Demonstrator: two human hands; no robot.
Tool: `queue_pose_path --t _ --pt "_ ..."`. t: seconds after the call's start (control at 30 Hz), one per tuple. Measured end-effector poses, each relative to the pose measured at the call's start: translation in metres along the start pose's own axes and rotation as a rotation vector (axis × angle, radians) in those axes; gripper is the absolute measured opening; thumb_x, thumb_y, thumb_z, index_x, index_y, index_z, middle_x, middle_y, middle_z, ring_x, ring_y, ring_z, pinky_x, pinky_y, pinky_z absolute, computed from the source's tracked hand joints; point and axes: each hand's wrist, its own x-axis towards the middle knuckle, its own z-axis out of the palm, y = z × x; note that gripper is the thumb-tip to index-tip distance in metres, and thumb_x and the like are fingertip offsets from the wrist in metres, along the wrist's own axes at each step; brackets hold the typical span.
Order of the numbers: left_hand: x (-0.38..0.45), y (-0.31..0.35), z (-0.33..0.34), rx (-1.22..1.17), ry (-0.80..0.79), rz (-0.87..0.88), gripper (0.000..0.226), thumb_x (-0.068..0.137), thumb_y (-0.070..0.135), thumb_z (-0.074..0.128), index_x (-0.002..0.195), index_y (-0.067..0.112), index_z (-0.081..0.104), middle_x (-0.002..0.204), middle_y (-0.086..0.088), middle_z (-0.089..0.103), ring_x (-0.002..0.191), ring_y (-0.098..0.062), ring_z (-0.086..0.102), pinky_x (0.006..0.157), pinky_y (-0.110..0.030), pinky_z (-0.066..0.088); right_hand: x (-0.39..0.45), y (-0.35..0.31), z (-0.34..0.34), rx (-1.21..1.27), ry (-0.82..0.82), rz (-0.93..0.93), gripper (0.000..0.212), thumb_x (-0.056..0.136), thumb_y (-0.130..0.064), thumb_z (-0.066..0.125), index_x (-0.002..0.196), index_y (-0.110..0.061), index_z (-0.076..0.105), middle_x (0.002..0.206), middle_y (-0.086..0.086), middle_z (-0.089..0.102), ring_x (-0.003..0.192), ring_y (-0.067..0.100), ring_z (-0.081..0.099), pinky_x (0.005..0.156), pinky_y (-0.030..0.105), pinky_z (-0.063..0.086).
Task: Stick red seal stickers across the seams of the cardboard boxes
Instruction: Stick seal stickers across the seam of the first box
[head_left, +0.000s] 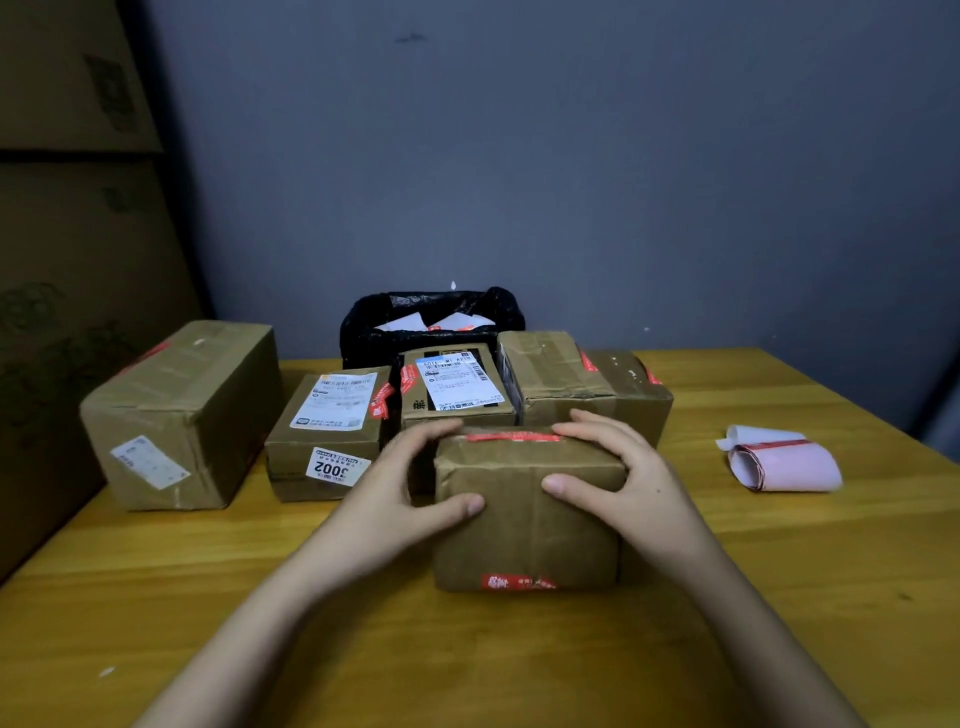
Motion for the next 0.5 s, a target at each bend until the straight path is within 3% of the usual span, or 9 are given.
queue_pose_path --t 0.03,0.1,0.2,0.27,0.3,0.4,0.5 --pt "0.0 0.003 0.0 -0.116 0.037 -0.028 0.076 0.064 0.043 0.085 0.13 0.033 0.047 0.132 0.013 0.051 0.117 0.004 0.053 0.1 -0.018 0.044 0.002 -0.002 -0.001 0.074 0.013 0.0 0.053 0.06 -0.055 0.071 0.111 -0.039 0.066 0.128 -0.026 0.052 0.115 -0.016 0.045 0.093 0.01 0.036" --pt "0.003 0.013 0.0 -0.299 0.108 -0.056 0.075 0.065 0.028 0.079 0.132 0.026 0.046 0.129 0.011 0.052 0.104 0.006 0.06 0.083 -0.012 0.051 0.006 -0.006 -0.002 0.268 0.058 0.009 0.048 0.067 -0.045 0.068 0.112 -0.027 0.066 0.12 -0.015 0.063 0.108 -0.008 0.056 0.087 0.009 0.042" --pt "0.01 0.022 0.001 -0.404 0.205 -0.11 0.072 0.067 0.032 0.072 0.133 0.028 0.043 0.12 0.01 0.053 0.09 0.009 0.063 0.071 -0.012 0.052 0.012 -0.013 -0.009 0.513 0.068 0.044 0.051 0.076 -0.039 0.066 0.124 -0.023 0.057 0.121 -0.01 0.064 0.109 -0.003 0.059 0.086 0.01 0.046" --pt "0.016 0.023 -0.001 -0.485 0.252 -0.19 0.073 0.066 0.04 0.072 0.132 0.026 0.044 0.119 0.007 0.057 0.097 0.0 0.064 0.078 -0.021 0.053 0.011 -0.015 -0.012 0.587 -0.008 0.05 0.058 0.078 -0.031 0.072 0.131 -0.03 0.048 0.117 -0.022 0.062 0.11 -0.002 0.058 0.086 0.014 0.05" --pt "0.019 0.024 -0.002 -0.537 0.267 -0.233 0.077 0.065 0.044 0.075 0.133 0.025 0.044 0.12 0.003 0.06 0.102 -0.008 0.064 0.083 -0.027 0.052 0.01 -0.016 -0.012 0.604 -0.042 0.052 0.06 0.076 -0.029 0.065 0.132 -0.034 0.044 0.115 -0.026 0.061 0.109 -0.002 0.059 0.083 0.015 0.051" --pt "0.026 0.024 -0.004 -0.599 0.301 -0.299 0.084 0.062 0.057 0.074 0.132 0.023 0.044 0.122 0.001 0.061 0.107 -0.015 0.063 0.094 -0.035 0.05 0.01 -0.015 -0.008 0.639 -0.065 0.074 0.065 0.075 -0.029 0.059 0.137 -0.037 0.04 0.121 -0.019 0.059 0.104 0.0 0.063 0.075 0.015 0.051" --pt "0.033 0.031 -0.005 -0.577 0.254 -0.282 0.088 0.058 0.065 0.069 0.134 0.027 0.044 0.128 0.001 0.058 0.11 -0.014 0.061 0.097 -0.037 0.046 0.018 -0.017 -0.005 0.796 0.033 0.155 0.039 0.088 -0.022 0.06 0.123 -0.034 0.054 0.109 -0.01 0.07 0.093 0.007 0.069 0.069 0.019 0.053"
